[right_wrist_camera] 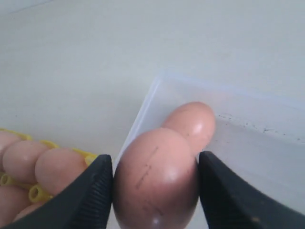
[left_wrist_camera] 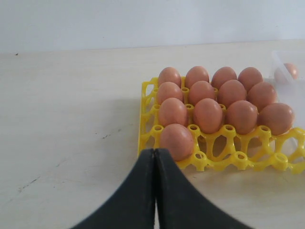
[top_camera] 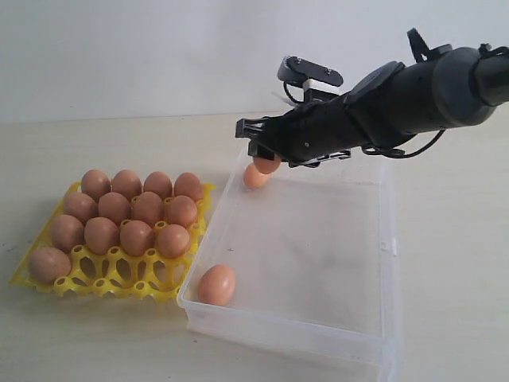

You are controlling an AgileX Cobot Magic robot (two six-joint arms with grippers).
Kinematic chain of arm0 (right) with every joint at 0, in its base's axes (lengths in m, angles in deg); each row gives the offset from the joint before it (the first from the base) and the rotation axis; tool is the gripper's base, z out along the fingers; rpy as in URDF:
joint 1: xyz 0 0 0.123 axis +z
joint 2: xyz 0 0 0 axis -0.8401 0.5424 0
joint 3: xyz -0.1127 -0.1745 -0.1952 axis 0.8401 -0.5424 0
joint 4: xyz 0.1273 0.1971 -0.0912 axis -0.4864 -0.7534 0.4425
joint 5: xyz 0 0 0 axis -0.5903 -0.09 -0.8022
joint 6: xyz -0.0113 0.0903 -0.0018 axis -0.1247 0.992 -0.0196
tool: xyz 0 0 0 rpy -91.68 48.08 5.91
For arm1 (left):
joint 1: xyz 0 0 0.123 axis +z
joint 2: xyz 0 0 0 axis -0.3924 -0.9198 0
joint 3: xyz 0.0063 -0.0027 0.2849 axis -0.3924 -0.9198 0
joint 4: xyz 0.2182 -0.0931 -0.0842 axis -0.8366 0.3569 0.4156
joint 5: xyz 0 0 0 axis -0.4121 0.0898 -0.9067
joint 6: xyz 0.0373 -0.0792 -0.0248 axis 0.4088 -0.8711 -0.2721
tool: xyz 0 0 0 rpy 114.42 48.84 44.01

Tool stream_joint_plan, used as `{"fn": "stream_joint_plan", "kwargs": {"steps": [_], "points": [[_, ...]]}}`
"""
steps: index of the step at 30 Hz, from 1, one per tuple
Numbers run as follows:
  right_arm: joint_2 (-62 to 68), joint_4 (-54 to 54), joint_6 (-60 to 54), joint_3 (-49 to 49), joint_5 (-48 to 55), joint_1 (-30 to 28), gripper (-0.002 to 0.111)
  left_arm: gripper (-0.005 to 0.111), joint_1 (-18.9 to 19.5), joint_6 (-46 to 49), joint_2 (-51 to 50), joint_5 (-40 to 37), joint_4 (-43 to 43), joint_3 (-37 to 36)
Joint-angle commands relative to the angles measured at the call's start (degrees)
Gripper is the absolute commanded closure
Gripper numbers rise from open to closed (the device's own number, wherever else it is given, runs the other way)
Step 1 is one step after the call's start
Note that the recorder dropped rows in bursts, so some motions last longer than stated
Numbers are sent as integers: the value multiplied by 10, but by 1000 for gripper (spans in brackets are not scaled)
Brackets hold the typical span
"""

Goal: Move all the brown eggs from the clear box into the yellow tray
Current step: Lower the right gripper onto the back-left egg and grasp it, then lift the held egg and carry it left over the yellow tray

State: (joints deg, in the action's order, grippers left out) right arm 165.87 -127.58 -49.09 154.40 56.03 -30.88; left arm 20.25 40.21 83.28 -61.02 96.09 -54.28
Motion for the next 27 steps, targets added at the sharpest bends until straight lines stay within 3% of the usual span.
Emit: {"fn": "stream_joint_plan", "kwargs": {"steps": [1, 15, 21, 27], "points": [[-46, 3, -51, -37, -43, 36, 108, 107, 1, 0, 3, 6, 1, 2], [-27, 37, -197, -6, -163, 239, 108, 107, 1, 0, 3, 6, 1, 2], [21, 86, -155, 51, -182, 270, 108, 107, 1, 0, 3, 6, 1, 2], [50, 91, -96, 113, -109, 270, 108, 107, 1, 0, 3, 6, 1, 2]]}}
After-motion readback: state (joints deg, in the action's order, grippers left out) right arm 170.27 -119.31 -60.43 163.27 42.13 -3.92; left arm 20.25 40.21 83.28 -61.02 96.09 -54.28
